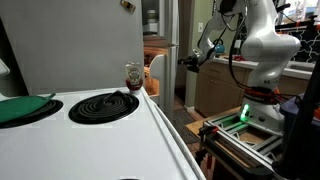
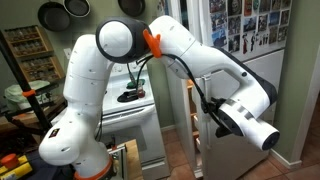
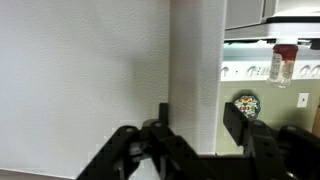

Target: Open both refrigerator doors

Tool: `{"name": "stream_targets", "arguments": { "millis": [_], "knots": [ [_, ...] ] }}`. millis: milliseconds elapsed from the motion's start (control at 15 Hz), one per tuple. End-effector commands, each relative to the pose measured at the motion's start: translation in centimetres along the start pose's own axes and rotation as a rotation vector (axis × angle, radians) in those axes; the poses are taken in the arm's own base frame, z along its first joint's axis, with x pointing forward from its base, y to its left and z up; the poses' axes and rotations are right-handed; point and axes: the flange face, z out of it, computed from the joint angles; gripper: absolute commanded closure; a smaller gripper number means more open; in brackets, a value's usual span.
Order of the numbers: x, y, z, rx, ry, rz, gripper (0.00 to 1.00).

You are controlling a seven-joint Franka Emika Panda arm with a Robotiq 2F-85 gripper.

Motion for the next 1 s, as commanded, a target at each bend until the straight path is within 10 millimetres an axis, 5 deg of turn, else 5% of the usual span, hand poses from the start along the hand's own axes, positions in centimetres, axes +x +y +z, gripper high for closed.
{"name": "stream_targets", "arguments": {
  "millis": [0,133,467,533,667,933],
  "knots": [
    [0.3,-2.2,-2.7,0.031,-0.1,0.043,0.1],
    [0.6,-3.0,-3.9,0.042,-0.137,0.057,0.0],
    [4.6,-5.3,-6.2,0.01,-0.246,0.155,0.0],
    [2.5,-3.3,-5.6,0.036,-0.183,0.118,0.0],
    [3.6,-3.4,-5.8,0.029,-0.189,0.108,0.0],
    [2.8,-3.4,-5.3,0.039,-0.184,0.121,0.0]
  ]
}}
